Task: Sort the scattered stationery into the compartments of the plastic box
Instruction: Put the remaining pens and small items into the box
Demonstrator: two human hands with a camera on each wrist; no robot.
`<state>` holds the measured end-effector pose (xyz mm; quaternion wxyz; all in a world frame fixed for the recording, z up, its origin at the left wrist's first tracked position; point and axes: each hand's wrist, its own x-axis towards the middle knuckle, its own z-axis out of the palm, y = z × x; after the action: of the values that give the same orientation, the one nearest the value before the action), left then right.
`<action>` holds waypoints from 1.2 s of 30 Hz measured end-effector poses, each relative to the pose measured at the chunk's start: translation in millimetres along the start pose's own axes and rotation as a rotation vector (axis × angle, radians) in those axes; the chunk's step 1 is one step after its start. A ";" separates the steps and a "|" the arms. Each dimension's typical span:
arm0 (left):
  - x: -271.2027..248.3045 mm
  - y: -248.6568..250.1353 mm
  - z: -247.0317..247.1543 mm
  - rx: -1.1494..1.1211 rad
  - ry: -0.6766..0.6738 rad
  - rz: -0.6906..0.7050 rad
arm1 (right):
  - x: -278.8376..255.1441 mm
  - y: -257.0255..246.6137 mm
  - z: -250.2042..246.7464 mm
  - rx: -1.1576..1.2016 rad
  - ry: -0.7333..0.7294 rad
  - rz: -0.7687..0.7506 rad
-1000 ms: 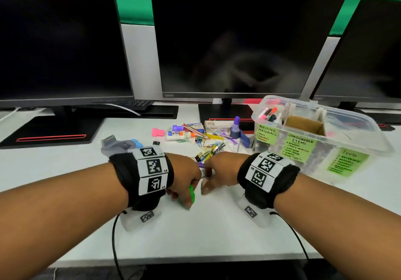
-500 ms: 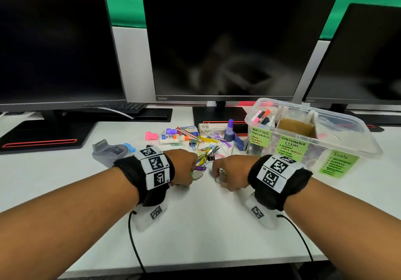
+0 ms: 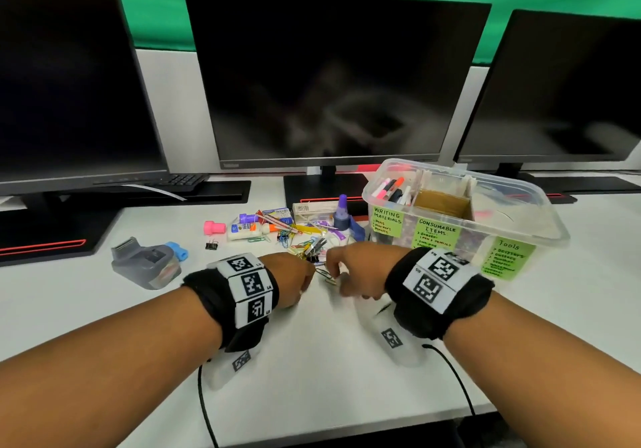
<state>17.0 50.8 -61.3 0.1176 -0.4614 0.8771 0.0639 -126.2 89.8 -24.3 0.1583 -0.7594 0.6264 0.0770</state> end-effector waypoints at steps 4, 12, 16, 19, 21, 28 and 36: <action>-5.6 -0.1 -14.8 -0.132 -0.090 0.020 | -21.2 24.5 -35.5 0.169 0.296 -0.020; 9.6 42.8 -101.8 -0.386 0.356 0.284 | -56.9 96.6 -65.1 0.399 0.734 0.131; 38.4 75.3 -121.5 -0.459 0.530 0.351 | -52.8 126.4 -54.7 0.337 0.747 0.261; 60.8 98.1 -121.1 -0.455 0.585 0.352 | -46.3 141.0 -43.4 0.393 0.774 0.268; 74.6 109.8 -117.1 -0.438 0.588 0.348 | -42.2 146.6 -38.3 0.434 0.813 0.243; 97.9 118.7 -100.4 -0.351 0.595 0.349 | -39.4 152.1 -35.8 0.446 0.878 0.266; 87.7 111.8 -101.6 -0.423 0.523 0.310 | -40.4 146.3 -33.8 0.396 0.810 0.284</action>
<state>-138.1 22.0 13.8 -0.2194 -0.3379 0.9044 0.1407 -279.9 91.7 -1.0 0.0310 -0.5903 0.7381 -0.3253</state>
